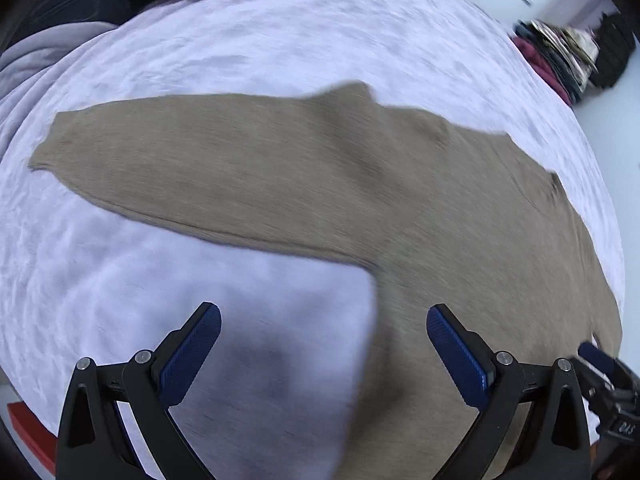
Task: Fold small clothes
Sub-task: 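Grasp the sweater sleeve cuff with the left gripper and lift it, then lay the held sleeve across the sweater body and open the left gripper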
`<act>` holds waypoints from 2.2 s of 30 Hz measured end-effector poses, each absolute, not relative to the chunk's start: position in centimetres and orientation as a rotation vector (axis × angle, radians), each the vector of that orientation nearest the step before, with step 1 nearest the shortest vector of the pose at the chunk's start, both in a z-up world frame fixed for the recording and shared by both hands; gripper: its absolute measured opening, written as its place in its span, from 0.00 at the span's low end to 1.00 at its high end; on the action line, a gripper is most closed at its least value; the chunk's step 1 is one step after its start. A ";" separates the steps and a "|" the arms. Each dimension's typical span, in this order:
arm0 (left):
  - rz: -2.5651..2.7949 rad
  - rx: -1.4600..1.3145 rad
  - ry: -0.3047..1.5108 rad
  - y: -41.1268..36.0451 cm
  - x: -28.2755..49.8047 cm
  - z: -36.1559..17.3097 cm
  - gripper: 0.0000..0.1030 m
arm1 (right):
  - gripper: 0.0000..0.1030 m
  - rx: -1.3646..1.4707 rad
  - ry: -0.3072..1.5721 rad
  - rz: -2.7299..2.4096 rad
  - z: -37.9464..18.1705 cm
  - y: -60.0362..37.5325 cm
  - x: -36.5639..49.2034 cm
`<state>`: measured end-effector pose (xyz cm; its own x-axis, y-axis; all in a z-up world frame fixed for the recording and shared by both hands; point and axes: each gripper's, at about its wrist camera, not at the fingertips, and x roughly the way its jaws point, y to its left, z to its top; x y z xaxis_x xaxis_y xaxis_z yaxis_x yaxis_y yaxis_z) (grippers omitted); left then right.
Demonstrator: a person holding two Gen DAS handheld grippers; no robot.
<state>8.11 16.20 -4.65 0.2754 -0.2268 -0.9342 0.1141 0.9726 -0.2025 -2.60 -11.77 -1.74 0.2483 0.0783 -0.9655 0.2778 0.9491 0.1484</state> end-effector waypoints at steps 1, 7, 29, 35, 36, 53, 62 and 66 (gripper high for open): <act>-0.213 -0.124 1.260 17.5 8.5 -4.8 1.00 | 0.99 0.314 1.321 -0.129 -1.8 -11.4 -2.5; -0.121 -0.360 1.194 27.2 12.0 -6.5 1.00 | 0.99 0.294 1.339 -0.060 -2.6 -7.9 -0.9; -0.122 -0.780 1.127 33.6 19.4 -11.4 0.13 | 0.99 0.263 1.372 0.016 -3.5 -1.7 1.5; -0.163 -0.648 1.029 32.3 18.3 -6.7 0.13 | 0.99 0.302 1.352 -0.014 -2.8 -3.0 0.0; -0.183 -0.634 1.005 31.8 18.2 -5.6 0.13 | 0.99 0.314 1.343 -0.021 -2.6 -3.4 -0.4; -0.805 -0.251 1.014 -0.9 9.6 1.2 0.13 | 0.99 0.495 1.231 -0.165 -0.3 -17.6 -6.8; -0.742 0.077 1.139 -9.4 3.8 -5.2 0.31 | 0.99 0.613 1.247 -0.310 -2.9 -24.4 -12.1; -0.733 0.084 1.089 -7.7 3.1 -3.1 0.55 | 0.99 0.597 1.241 -0.309 -2.7 -25.0 -11.8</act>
<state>3.12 -7.68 -3.05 0.2556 -0.4993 -0.8279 0.5784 0.7651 -0.2828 -11.83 -25.00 -2.73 0.3089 0.0968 -0.9462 0.5294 0.8089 0.2556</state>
